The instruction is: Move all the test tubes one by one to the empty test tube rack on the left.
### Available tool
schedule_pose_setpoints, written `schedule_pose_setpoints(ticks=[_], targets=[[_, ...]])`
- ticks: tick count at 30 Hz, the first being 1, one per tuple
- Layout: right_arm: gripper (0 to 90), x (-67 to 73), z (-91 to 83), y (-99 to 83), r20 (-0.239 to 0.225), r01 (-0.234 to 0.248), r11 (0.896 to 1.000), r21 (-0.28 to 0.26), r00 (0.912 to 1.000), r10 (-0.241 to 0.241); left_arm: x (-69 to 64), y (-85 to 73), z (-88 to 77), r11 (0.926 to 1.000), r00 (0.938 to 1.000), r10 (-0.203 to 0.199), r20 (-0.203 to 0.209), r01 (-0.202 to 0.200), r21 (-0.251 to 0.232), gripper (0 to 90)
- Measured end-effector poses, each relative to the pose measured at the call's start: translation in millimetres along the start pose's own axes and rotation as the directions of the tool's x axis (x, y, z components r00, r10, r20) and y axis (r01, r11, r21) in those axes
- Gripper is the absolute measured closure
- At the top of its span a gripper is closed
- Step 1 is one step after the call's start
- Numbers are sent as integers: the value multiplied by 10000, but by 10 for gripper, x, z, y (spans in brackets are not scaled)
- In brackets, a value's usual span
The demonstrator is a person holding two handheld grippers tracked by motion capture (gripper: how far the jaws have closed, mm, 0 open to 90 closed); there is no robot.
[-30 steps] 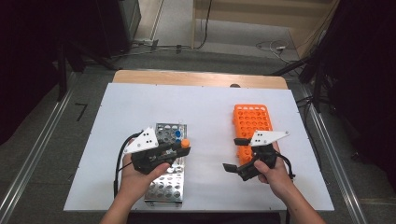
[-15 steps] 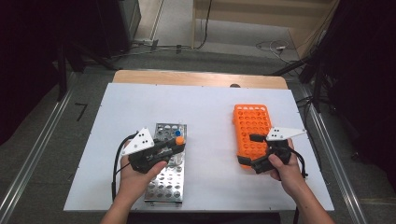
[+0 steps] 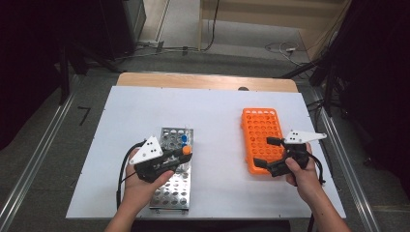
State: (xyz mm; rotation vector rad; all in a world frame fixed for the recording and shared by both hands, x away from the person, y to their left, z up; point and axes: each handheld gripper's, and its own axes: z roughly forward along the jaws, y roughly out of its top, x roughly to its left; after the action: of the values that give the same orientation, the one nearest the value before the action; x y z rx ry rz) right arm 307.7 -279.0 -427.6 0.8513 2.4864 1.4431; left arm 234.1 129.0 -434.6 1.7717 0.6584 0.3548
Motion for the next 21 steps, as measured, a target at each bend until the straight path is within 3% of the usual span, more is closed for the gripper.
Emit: schedule_pose_setpoints(ticks=[4, 14, 21], targets=[[0, -32, -15, -7, 29, -74, 10000, -62, 10000, 74, 27, -6, -15, 9999, 9998, -140, 141, 141, -52, 704], [0, -60, -24, -16, 102, -200, 9998, -64, 9997, 201, 36, -3, -37, 10000, 9988, 34, 489, -38, 77, 674], [0, -84, -41, -24, 203, -279, 9995, -146, 9994, 282, 56, -31, -115, 9999, 9992, -46, 406, 40, 152, 679]])
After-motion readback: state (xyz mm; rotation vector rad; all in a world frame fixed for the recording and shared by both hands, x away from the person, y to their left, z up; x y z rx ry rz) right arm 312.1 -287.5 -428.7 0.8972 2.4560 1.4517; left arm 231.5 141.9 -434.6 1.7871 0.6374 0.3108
